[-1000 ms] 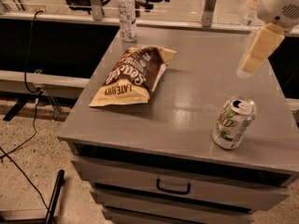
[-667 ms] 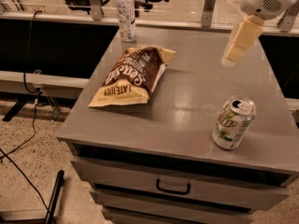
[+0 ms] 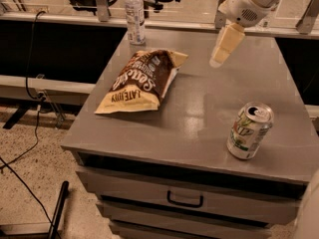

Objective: Move brown chip bag near 7up can

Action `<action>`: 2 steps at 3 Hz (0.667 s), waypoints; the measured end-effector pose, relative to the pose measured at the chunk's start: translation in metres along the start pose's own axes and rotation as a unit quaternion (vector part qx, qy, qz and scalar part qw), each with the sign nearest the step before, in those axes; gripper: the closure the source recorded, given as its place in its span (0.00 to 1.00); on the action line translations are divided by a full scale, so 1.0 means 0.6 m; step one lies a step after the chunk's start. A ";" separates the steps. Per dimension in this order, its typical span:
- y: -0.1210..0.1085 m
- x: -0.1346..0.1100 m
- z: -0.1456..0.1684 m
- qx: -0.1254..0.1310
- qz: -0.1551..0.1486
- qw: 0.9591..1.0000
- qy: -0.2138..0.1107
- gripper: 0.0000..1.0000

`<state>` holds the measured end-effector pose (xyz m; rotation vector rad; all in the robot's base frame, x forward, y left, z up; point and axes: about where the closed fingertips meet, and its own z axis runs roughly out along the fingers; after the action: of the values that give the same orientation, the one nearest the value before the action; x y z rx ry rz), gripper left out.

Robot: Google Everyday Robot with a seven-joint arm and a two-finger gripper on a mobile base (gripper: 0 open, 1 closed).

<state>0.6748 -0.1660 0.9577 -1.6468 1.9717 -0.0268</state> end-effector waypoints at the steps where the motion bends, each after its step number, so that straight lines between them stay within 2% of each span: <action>1: -0.002 -0.026 0.045 -0.009 0.009 1.000 -0.022 0.00; 2: 0.013 -0.046 0.085 -0.030 0.026 0.998 -0.048 0.00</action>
Offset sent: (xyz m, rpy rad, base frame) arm 0.0176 0.0696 -0.0531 0.2101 0.0917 0.0209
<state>0.6919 -0.1220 0.9228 -1.6017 1.9590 0.1296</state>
